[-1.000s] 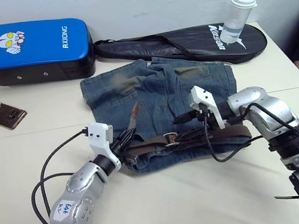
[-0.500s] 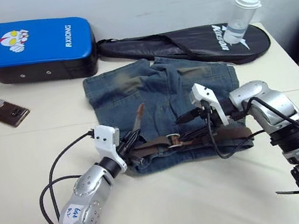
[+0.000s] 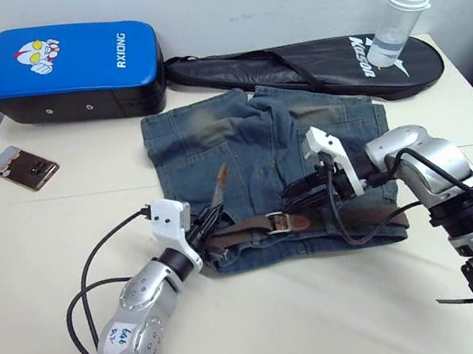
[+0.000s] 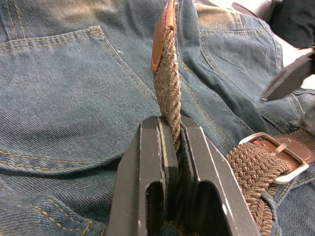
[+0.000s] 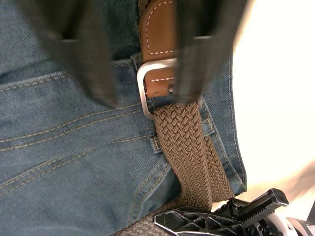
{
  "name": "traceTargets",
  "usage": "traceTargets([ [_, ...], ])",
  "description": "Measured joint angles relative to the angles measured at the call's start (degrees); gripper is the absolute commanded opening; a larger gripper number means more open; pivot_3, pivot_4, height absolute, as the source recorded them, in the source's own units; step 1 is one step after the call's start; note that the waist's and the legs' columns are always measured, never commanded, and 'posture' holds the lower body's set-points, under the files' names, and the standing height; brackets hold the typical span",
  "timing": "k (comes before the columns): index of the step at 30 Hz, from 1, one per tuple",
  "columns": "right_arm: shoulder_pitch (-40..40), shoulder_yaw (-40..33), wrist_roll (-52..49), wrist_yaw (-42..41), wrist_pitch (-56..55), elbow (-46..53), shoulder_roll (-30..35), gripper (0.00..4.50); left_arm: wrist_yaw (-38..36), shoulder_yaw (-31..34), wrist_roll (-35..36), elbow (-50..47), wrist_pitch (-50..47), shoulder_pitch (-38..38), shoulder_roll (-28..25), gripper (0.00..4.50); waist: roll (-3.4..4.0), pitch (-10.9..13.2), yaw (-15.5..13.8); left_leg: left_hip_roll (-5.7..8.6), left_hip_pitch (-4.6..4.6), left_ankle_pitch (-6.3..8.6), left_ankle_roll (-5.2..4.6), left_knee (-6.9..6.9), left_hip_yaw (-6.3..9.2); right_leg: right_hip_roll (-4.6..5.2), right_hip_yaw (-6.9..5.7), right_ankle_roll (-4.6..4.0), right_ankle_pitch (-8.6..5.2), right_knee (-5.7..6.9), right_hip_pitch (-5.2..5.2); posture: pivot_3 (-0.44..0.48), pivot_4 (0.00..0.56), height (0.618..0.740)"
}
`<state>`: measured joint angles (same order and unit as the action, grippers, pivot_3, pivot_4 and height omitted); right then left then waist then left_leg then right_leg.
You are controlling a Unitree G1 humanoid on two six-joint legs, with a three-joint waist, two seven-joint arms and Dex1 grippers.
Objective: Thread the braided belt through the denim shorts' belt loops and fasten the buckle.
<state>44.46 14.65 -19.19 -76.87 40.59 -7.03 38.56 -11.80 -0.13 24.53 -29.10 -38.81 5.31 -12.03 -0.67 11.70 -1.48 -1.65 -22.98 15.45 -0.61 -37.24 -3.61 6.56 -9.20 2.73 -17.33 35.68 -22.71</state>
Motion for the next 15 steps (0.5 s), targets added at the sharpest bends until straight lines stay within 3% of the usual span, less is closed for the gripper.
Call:
traceTargets([
  [1, 0.0, 0.0, 0.0, -0.1, 0.3, 0.3, 0.3, 0.09, 0.0, -0.1, 0.0, 0.3, 0.0, 0.1, 0.1, 0.0, 0.0, 0.0, 0.0, 0.0, 0.0, 0.01, -0.01, -0.01, -0.02, 0.0, 0.01, 0.0, 0.0, -0.01, 0.0, 0.0, 0.15, 0.74],
  [2, -0.1, 0.1, -0.1, -0.1, 0.6, 0.7, 0.6, 0.04, 0.0, -0.2, -0.1, 0.4, 0.0, 0.2, 0.3, 0.0, 0.0, 0.0, 0.0, 0.0, 0.0, 0.02, -0.03, -0.02, -0.04, 0.0, 0.03, 0.0, 0.0, -0.01, 0.0, 0.0, 0.15, 0.74],
  [15, -4.9, 3.2, 2.2, -0.2, -0.8, 2.5, 1.8, 0.04, 0.1, -1.0, -0.3, 0.5, 0.1, 0.8, 0.8, 0.0, 0.0, 0.0, 0.1, -0.02, 0.03, 0.04, -0.06, -0.03, -0.08, 0.0, 0.08, 0.02, 0.01, 0.01, 0.0, 0.0, 0.15, 0.74],
])
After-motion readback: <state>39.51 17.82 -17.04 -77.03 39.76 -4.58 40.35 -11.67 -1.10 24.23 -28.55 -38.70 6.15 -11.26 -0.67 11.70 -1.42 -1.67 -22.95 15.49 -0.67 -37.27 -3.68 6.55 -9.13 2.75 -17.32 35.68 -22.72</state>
